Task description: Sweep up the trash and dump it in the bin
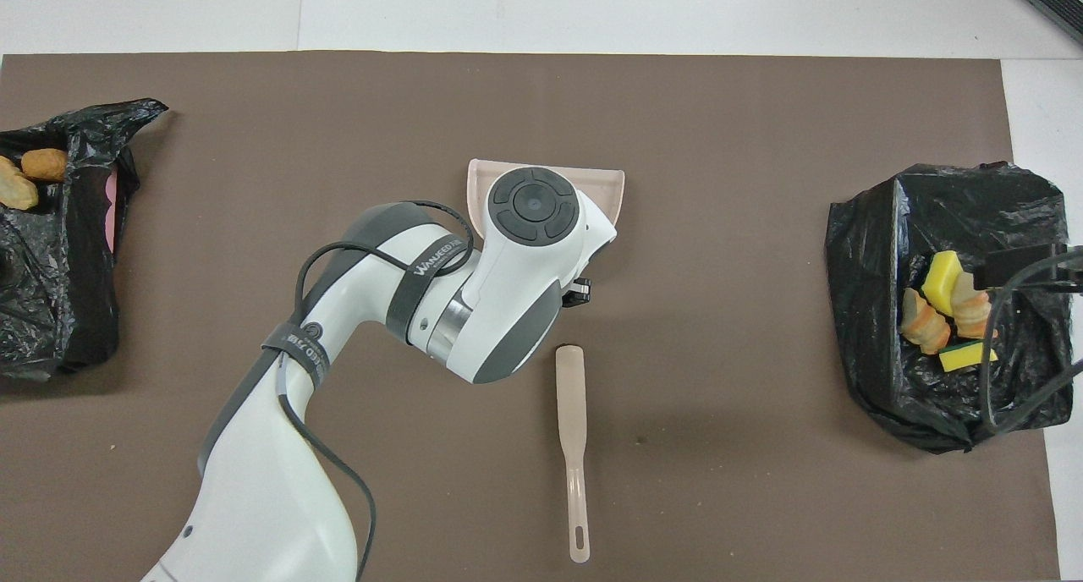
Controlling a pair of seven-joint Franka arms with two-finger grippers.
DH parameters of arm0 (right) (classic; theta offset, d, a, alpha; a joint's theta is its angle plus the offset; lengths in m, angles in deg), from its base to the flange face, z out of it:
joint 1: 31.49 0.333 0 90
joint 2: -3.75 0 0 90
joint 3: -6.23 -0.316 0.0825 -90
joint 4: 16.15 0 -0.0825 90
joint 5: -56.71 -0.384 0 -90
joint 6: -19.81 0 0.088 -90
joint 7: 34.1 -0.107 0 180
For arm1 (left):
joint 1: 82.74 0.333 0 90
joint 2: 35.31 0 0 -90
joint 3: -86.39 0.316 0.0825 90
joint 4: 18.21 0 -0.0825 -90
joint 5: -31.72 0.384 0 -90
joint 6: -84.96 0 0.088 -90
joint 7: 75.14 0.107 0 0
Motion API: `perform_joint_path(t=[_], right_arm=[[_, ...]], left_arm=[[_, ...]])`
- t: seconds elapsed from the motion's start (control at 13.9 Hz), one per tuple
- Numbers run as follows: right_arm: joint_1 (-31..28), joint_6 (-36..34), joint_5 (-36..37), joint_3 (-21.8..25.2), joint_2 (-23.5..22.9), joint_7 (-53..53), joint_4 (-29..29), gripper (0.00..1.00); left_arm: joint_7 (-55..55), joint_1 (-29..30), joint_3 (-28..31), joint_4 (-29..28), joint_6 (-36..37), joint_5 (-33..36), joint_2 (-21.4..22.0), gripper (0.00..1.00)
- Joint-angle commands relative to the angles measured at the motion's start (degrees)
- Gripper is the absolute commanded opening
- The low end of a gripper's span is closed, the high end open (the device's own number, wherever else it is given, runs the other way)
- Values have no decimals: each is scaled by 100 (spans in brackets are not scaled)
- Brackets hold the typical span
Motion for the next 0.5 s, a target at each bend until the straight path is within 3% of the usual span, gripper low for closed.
perform_joint_path(t=[0.0, 0.22, 0.43], right_arm=[[-38, -73, -7, -18, -32, 68, 97, 100], [-38, -116, -7, -9, -32, 68, 97, 100], [-21, -108, 132, -26, -32, 77, 106, 100]], left_arm=[[0, 268, 48, -137, 59, -317, 426, 100], [-78, 348, 118, -314, 225, -399, 744, 100], [0, 865, 162, -306, 630, -399, 797, 100]])
